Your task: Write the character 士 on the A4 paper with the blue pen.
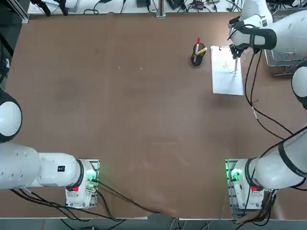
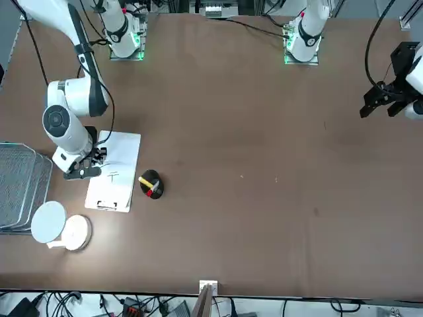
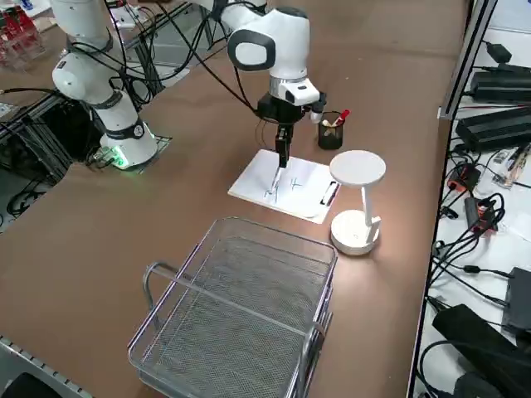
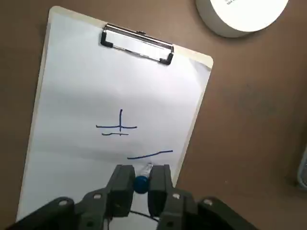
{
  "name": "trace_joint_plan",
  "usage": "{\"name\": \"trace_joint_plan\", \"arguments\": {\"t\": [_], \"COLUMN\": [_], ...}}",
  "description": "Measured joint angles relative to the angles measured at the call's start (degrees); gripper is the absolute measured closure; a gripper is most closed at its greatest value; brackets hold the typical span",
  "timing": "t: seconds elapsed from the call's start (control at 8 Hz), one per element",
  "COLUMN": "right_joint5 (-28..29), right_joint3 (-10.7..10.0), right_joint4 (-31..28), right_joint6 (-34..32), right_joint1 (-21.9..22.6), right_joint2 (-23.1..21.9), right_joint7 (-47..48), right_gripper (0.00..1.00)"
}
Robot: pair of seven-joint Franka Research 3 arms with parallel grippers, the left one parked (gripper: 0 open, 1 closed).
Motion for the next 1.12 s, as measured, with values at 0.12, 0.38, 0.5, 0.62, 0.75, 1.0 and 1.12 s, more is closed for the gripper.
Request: {"name": "trace_joint_plan", "arguments": {"t": [0.12, 0.38, 0.5, 0.62, 0.75, 1.0, 1.12], "right_joint5": [0.0, 0.0, 0.0, 0.0, 0.0, 0.0, 0.0], "right_joint3": [0.0, 0.0, -0.1, -0.1, -0.1, -0.1, -0.1], "right_joint4": [0.0, 0.2, 0.4, 0.5, 0.8, 1.8, 2.4], "right_joint6": [0.4, 1.1, 1.2, 1.3, 1.4, 1.5, 1.5], "right_joint1": [0.0, 0.0, 0.0, 0.0, 0.0, 0.0, 0.0], "right_joint2": [0.1, 0.5, 0.6, 0.8, 1.0, 1.7, 2.1], "right_joint7": [0.0, 0.0, 0.0, 0.0, 0.0, 0.0, 0.0], "right_gripper": [0.80, 0.80, 0.80, 0.80, 0.80, 0.80, 0.80]}}
